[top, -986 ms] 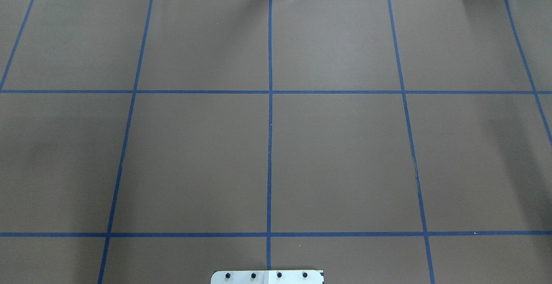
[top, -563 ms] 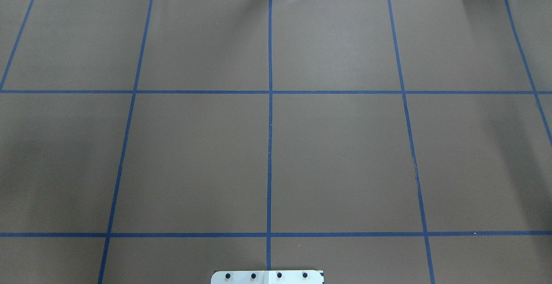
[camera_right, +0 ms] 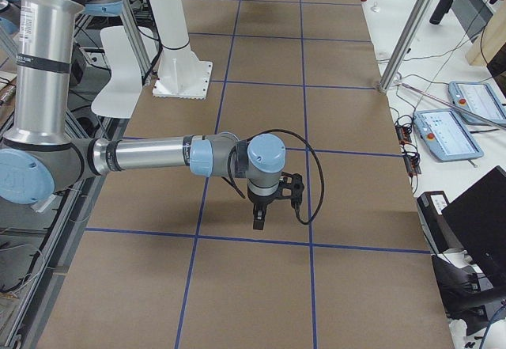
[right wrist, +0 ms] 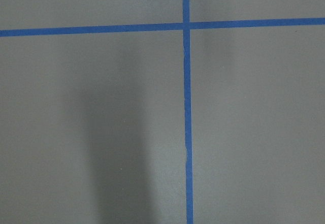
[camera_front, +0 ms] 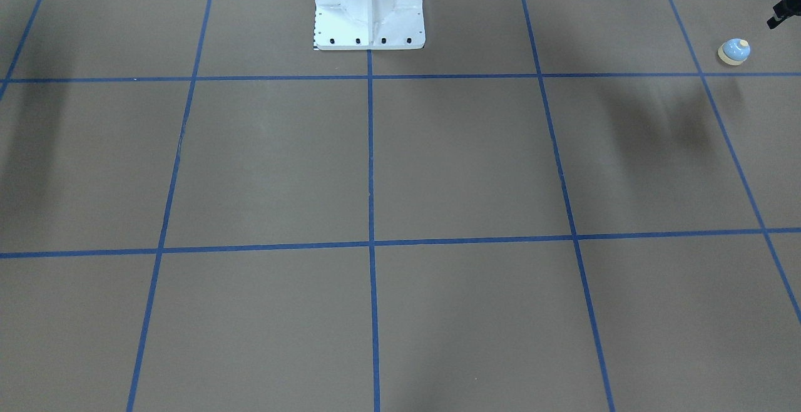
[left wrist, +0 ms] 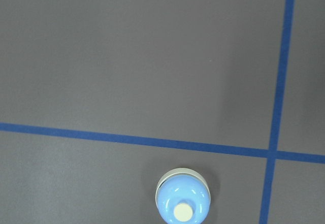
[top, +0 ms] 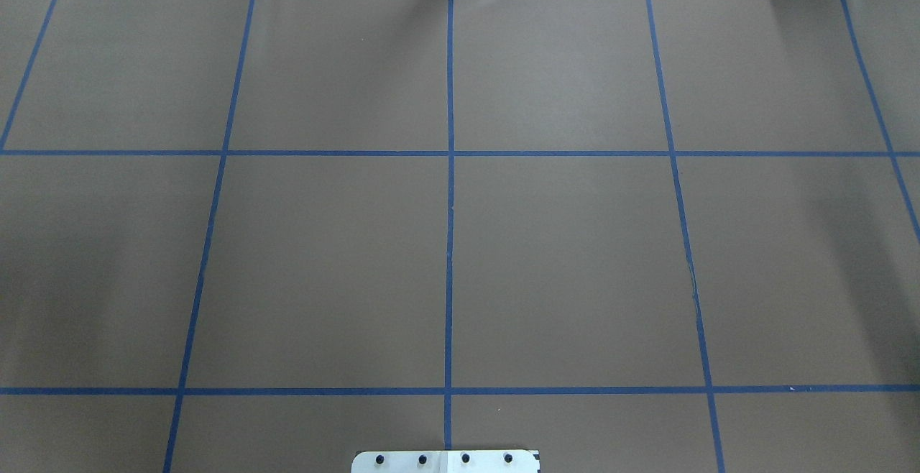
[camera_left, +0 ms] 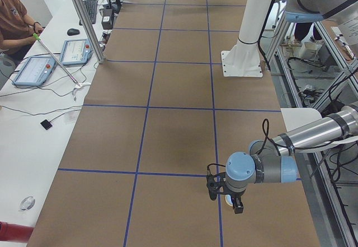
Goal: Place and press bell with both arms
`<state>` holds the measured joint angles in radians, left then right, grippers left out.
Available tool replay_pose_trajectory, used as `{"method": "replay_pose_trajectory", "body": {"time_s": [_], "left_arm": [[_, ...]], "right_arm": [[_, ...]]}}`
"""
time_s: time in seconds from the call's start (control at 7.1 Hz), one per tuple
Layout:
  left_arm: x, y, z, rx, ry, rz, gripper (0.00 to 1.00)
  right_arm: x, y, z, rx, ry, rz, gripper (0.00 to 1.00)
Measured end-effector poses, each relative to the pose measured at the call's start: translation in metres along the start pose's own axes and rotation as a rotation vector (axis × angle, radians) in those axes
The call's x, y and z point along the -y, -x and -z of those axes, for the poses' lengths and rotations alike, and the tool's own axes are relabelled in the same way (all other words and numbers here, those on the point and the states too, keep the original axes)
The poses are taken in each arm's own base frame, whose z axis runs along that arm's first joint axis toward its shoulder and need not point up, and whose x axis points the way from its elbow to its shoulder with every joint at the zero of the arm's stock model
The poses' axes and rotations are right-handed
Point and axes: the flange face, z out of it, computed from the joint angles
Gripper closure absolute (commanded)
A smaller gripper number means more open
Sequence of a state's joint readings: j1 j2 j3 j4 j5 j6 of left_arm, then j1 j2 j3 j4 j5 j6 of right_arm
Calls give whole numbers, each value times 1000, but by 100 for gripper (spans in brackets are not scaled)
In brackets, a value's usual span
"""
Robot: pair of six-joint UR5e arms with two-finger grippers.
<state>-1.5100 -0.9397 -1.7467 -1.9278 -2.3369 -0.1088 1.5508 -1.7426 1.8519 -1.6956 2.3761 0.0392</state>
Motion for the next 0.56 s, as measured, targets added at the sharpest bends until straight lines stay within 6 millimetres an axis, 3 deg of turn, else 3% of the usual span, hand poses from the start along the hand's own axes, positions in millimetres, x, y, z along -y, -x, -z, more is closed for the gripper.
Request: {"method": "replay_pose_trajectory", "body": {"time_s": [0.14,0.28,0.56], "left_arm": [[9,-6,1,-14,-3,5,0],[30,-20,7,-16,-20,19,0],[54,-62,33,5,-51,82,0]], "right_arm": [[0,0,0,0,1,-1,0],[0,0,0,0,1,-2,0],[-1,-1,0,0,1,-3,0]]}}
